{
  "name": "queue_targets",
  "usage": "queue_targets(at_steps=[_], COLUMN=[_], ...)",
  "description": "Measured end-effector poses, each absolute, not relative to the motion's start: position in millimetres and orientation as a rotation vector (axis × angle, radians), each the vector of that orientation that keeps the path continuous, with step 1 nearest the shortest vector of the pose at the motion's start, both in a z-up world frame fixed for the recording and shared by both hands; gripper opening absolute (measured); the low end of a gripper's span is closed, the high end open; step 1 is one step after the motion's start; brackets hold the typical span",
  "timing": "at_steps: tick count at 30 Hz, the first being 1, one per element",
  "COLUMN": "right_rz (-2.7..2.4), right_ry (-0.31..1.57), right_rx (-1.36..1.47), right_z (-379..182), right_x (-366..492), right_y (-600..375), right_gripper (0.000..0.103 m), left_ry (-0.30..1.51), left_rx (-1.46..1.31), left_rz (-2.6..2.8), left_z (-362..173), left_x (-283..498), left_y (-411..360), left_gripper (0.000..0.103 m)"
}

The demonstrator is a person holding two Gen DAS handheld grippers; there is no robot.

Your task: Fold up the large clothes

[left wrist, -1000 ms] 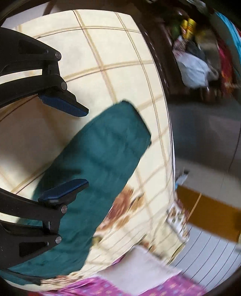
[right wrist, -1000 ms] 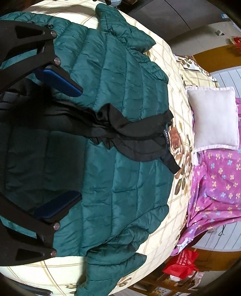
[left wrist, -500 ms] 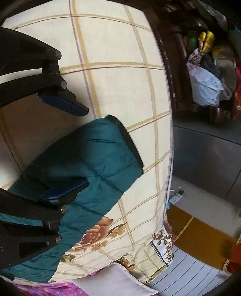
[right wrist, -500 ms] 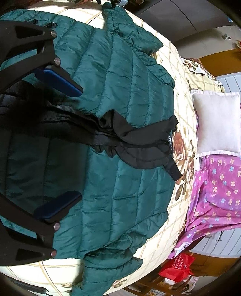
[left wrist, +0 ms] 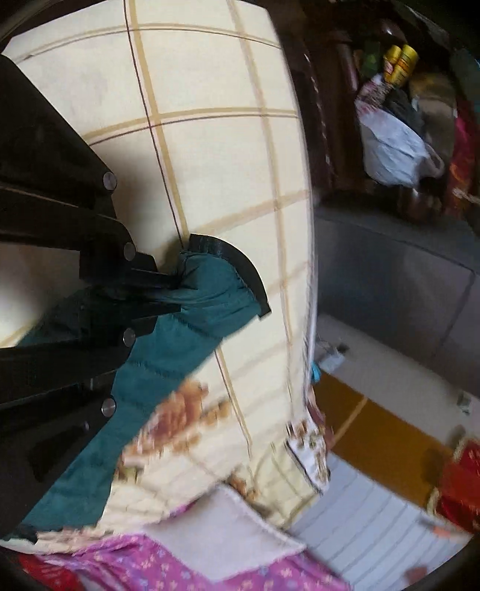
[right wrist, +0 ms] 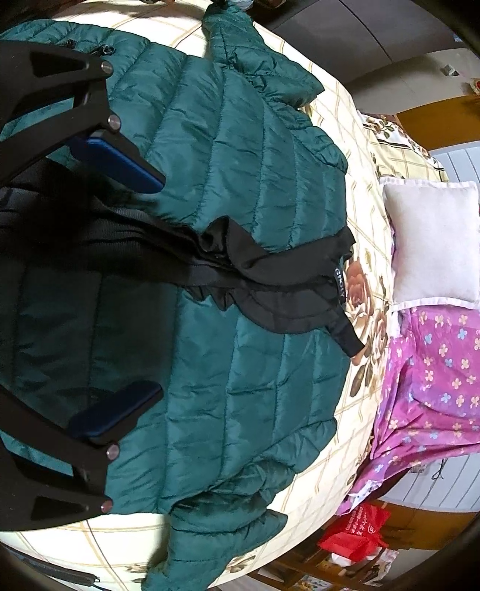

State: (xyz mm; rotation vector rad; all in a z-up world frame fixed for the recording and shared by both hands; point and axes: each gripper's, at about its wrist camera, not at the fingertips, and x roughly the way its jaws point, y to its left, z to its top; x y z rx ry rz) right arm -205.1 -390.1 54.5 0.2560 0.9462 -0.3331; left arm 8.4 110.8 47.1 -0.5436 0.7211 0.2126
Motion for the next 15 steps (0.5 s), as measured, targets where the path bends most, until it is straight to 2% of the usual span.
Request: queue_targets(at_steps=[5,10,15], right_rz=[-0.332,-0.34,-0.359], right_ry=[0.926,0.902,0.873], right_rx=[0.26,0.275,0.29], right_z=[63,72,83], right_x=[-213,-225,-241], right_y=[-390,-397,-409], right_gripper=[0.103,0.103,0.103], left_ry=[0.63,0.555,0.555], left_rx=[-0.498,-0.36,-0.252], left_rz=[0.064,-0.136,-0.326], left_z=[102,153,174], left_x=[-22,-61,-96], left_y=[69,-6,-83], left_gripper=[0.0,0.0,0.0])
